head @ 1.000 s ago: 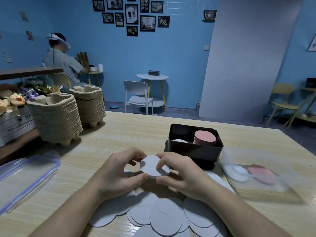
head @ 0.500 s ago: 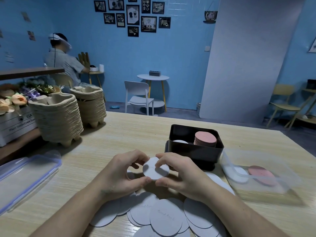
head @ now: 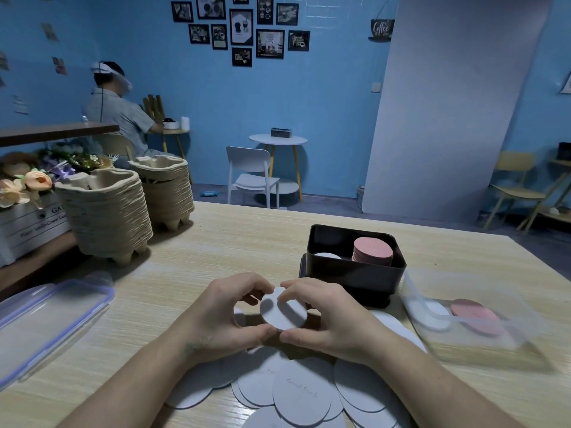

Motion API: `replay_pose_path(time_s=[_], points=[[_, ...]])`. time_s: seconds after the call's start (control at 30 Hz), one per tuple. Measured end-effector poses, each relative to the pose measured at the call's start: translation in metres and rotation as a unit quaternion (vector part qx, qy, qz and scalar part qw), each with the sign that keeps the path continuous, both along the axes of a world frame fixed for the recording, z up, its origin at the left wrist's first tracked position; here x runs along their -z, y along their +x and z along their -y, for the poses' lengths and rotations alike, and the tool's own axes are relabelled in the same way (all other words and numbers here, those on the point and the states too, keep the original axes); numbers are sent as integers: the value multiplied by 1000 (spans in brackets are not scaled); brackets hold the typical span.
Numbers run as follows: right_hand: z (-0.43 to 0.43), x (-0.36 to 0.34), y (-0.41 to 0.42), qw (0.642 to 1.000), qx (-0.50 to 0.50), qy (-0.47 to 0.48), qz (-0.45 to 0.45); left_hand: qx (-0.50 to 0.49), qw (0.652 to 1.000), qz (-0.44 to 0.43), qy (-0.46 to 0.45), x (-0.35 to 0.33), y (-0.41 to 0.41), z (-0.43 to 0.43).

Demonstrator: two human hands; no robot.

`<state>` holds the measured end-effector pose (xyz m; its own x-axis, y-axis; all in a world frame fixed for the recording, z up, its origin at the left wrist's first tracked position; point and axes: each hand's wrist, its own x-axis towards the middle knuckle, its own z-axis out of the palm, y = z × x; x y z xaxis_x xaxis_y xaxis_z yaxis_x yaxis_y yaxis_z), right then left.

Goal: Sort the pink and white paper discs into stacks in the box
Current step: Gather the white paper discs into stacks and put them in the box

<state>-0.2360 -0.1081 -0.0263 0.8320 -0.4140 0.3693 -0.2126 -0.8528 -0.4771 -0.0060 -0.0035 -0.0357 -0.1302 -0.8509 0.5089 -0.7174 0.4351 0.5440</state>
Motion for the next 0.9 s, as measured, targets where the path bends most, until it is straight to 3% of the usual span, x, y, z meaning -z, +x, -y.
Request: replay_pose_path(time_s=[0.2, 0.53, 0.9], points=[[0, 1, 0, 1000, 1, 7, -9, -28, 998, 32, 38, -3, 13, -6], [3, 5, -7, 1000, 6, 18, -12, -85, 974, 84, 193, -13, 49, -25], [-1, 1, -6, 1000, 3, 10, -26, -92, 972, 66, 207, -6, 53, -38]])
